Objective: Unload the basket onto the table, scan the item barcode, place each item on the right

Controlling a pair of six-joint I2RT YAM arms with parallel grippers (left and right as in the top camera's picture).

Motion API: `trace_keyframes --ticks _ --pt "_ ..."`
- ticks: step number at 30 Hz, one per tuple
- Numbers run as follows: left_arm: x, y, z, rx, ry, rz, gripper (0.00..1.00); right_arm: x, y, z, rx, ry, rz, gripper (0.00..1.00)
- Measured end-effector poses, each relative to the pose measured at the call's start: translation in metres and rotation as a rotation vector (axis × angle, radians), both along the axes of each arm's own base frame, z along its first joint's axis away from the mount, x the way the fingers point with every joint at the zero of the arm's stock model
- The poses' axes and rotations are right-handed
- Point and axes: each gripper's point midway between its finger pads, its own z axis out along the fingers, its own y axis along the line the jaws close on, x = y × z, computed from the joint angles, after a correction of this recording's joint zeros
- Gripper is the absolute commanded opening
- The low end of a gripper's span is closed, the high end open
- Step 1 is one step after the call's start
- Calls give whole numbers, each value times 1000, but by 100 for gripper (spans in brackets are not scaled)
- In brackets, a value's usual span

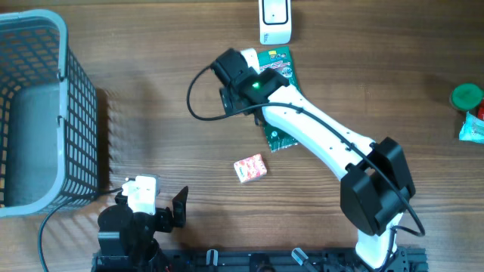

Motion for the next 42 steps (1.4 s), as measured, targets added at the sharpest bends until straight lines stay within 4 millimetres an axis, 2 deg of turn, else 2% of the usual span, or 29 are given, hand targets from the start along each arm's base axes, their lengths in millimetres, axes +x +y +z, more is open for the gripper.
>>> trace_keyframes --ticks 4,9,13,18,24,32,38,42 --pt "0 0 0 0 0 0 100 27 -10 -16 -2 -16 -4 100" --pt "0 0 0 0 0 0 100 65 -38 -65 11 18 -35 100" --pt "0 0 0 0 0 0 100 74 -50 -91 116 114 8 100" --pt "0 0 0 0 0 0 100 58 -48 -119 125 221 49 100" --pt "0 0 0 0 0 0 100 36 -40 -122 52 275 75 100" --pt "0 0 0 0 0 0 100 -25 -67 -126 4 528 -83 100" --pt "0 0 0 0 0 0 100 -42 -74 -123 -6 598 -118 100" --pt "0 0 0 0 0 0 100 -40 -72 -112 16 574 -132 100"
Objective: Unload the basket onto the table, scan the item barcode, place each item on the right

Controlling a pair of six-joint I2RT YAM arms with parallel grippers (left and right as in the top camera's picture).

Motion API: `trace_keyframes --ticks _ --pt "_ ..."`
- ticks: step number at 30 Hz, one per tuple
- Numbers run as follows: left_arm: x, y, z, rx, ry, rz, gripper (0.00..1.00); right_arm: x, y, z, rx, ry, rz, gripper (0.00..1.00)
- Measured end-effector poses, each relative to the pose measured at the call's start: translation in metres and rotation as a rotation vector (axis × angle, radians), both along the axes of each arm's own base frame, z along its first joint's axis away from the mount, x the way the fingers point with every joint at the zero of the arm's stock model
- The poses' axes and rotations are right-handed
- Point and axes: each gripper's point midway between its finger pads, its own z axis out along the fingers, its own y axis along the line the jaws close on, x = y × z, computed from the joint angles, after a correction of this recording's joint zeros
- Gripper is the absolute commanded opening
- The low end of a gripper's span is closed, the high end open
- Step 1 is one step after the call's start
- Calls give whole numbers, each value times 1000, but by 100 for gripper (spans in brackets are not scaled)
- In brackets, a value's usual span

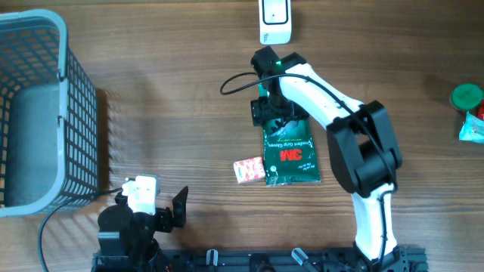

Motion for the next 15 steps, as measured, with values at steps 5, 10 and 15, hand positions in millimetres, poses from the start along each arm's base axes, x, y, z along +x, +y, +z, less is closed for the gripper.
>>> trace_keyframes --ticks 5,10,15 --pt "0 0 0 0 0 0 100 20 5 36 41 -137 -50 100" --pt "0 0 0 0 0 0 100 13 -2 17 11 -124 -93 100" --pt "0 0 0 0 1 0 100 -12 -11 -15 -11 -35 -151 100"
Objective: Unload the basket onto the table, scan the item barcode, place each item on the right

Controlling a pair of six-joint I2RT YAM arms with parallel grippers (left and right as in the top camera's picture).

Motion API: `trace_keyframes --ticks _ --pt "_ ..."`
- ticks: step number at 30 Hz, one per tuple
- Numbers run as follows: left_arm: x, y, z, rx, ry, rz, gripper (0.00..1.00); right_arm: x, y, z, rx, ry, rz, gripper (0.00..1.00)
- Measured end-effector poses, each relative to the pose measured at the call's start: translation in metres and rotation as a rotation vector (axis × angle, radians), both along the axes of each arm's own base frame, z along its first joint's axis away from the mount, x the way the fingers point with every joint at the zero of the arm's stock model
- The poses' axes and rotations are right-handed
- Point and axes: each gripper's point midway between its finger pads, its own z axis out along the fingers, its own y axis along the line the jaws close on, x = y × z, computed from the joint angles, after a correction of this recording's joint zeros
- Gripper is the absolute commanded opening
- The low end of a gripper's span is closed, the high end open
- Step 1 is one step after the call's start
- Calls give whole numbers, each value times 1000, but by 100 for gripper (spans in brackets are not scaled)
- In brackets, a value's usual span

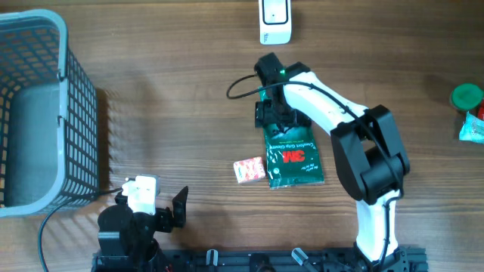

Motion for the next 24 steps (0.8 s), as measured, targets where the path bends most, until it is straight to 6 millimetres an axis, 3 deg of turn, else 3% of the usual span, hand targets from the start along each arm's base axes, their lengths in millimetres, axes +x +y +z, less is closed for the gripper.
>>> trace_keyframes --ticks 17,24 --pt "0 0 0 0 -1 0 100 -13 -4 3 -5 11 -5 100" --pt "0 0 0 0 -1 0 100 -20 9 6 -62 -23 65 100"
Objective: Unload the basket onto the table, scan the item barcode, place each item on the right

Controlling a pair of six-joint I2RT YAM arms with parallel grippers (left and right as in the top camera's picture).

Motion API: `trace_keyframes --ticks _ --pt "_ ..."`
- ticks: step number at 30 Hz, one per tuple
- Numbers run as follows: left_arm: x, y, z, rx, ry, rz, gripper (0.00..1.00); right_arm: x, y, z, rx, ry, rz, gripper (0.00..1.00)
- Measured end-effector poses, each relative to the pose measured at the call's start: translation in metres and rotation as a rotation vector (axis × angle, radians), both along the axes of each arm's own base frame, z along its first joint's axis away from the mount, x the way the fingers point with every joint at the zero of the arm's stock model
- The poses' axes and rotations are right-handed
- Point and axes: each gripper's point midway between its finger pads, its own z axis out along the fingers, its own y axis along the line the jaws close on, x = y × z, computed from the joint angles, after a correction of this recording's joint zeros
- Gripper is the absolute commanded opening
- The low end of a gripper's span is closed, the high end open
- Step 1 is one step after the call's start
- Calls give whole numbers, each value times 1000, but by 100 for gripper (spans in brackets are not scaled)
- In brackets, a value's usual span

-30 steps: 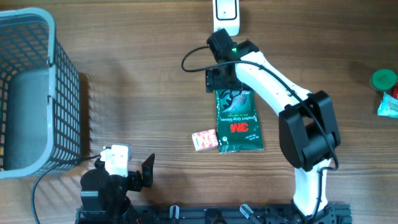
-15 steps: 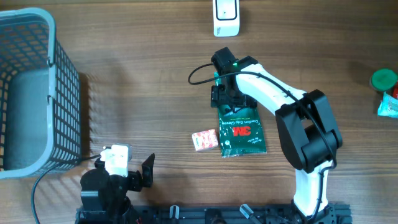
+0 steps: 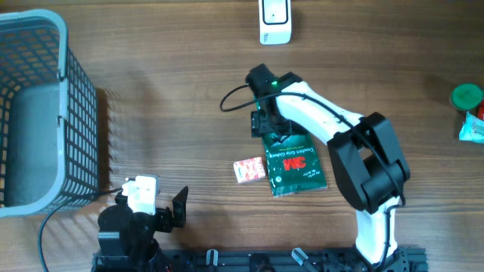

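Observation:
A green 3M glove packet (image 3: 296,168) lies label-up on the wooden table, tilted slightly, right of centre. My right gripper (image 3: 271,127) is at the packet's far edge, its black fingers closed over that edge. The white barcode scanner (image 3: 274,21) stands at the back edge, well beyond the packet. My left gripper (image 3: 178,207) rests at the front left with its fingers apart and nothing between them. Only the overhead view is given.
A small pink box (image 3: 249,169) lies just left of the packet. A grey wire basket (image 3: 79,113) fills the left side. A green-lidded item (image 3: 466,96) and a blue-red pack (image 3: 473,127) sit at the right edge.
My right gripper has shifted a little left and toward the front. The packet's near end has swung a little to the right and nearer the front edge. The left arm has not moved.
First my right gripper held the green packet up close to the scanner at the back. Then the packet lay label-up nearer the middle, beside the pink box, with the gripper on its far edge. It has since turned slightly.

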Motion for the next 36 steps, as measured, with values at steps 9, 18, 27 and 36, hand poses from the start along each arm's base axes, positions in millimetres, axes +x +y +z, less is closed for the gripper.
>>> trace_keyframes --ticks 9,18,27,36 --pt "0 0 0 0 0 0 100 -3 12 1 -1 -20 34 100" --pt "0 0 0 0 0 0 100 5 12 27 14 -94 48 100" --pt "0 0 0 0 0 0 100 0 20 18 55 -100 67 100" --pt "0 0 0 0 0 0 100 -10 16 -5 87 -147 84 84"
